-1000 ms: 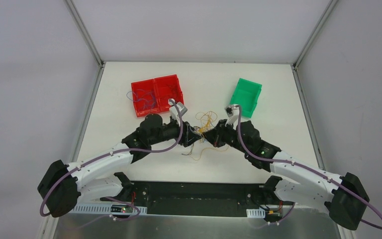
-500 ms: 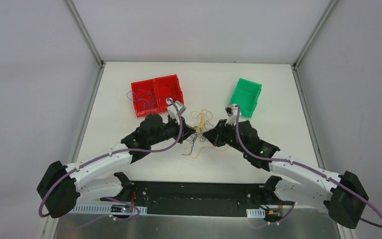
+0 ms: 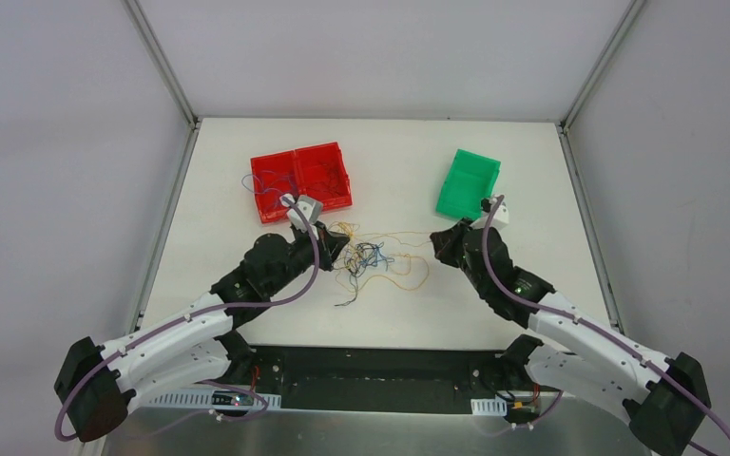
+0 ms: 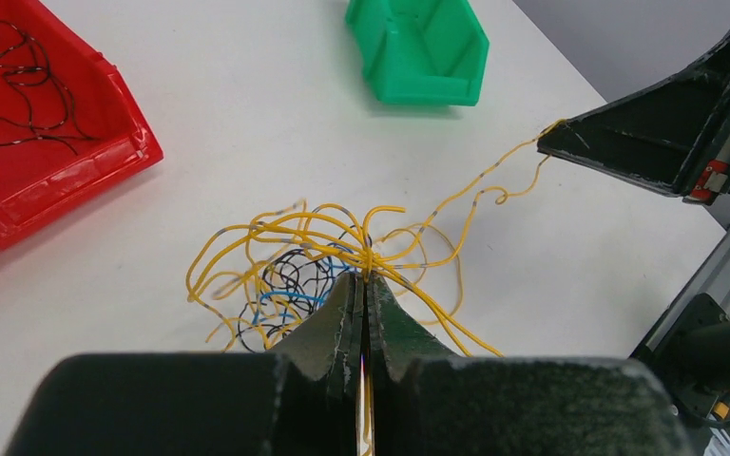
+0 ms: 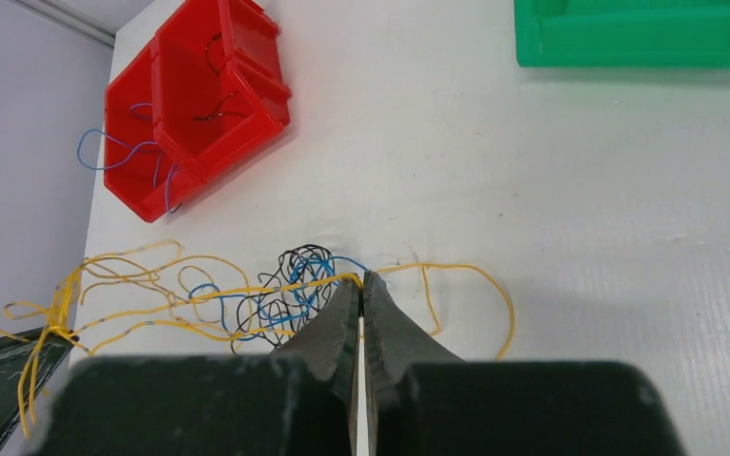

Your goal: Untangle the cables

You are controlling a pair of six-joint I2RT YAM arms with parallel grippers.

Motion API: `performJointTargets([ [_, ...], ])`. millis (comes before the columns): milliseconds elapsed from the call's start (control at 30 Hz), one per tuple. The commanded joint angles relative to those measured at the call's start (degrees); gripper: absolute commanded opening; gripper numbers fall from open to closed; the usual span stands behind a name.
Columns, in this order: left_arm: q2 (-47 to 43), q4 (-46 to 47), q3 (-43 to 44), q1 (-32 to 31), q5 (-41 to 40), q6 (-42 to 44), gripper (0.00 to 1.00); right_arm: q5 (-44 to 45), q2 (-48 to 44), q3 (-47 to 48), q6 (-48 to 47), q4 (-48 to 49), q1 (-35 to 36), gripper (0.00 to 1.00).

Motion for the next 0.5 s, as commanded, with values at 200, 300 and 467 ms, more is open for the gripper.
performJointTargets([
  [200,0.38,-0.76,1.16,0.08,-6.23,-0.77,0.00,7.51,-3.42,1.79,0.92,-4.05,-0.56,0.00],
  [300,-1.64,-3.28,0.23,0.27,-13.22,-2.46,0.00,23.77,-7.87,1.31,10.26,-12.35,-1.45,0.00],
  [467,-2.04,-4.95,0.20,0.93,-15.69,-4.19,0.00,36.37,-19.30,-1.45,19.92,-19.62,-1.85,0.00],
])
